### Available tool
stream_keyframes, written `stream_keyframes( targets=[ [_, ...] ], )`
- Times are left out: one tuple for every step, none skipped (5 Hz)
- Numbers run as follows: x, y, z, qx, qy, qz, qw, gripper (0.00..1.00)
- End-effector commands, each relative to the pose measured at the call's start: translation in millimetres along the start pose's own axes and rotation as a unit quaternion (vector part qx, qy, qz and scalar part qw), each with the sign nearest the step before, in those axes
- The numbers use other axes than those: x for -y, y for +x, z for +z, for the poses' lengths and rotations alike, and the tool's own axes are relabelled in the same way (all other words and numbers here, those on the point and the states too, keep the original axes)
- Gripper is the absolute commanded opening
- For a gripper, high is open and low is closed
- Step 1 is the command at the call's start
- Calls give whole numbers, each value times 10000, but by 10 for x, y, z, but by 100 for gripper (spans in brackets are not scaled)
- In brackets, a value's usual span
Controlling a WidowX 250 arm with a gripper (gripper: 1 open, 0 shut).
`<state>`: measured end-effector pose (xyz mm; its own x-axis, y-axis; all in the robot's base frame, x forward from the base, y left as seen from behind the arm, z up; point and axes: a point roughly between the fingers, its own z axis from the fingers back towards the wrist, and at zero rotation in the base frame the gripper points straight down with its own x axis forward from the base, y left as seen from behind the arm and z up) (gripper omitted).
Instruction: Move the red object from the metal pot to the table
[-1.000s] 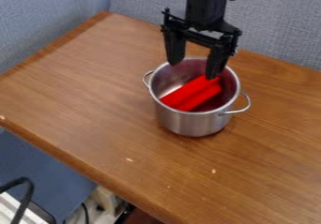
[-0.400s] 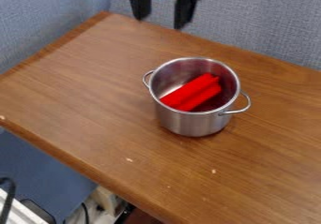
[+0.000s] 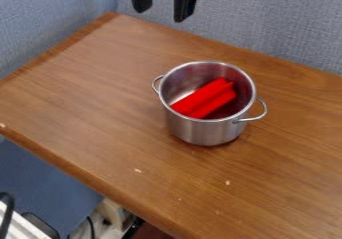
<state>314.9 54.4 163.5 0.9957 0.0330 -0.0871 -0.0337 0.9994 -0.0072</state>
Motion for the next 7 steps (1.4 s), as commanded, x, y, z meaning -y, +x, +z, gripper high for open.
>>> stream_keyframes(
  targets=[
    [39, 20, 29, 108, 42, -74, 9999, 100],
    [43, 43, 11, 47, 41, -166, 9998, 100],
    [47, 63, 16, 14, 38, -267, 9996, 100],
    [45, 81, 19, -29, 35, -363, 9993, 100],
    [67, 28, -105, -67, 22, -352, 9994, 100],
    [166, -29, -229, -81, 64, -467, 9989, 100],
    [157, -6, -257, -77, 69, -131, 9999, 100]
  ],
)
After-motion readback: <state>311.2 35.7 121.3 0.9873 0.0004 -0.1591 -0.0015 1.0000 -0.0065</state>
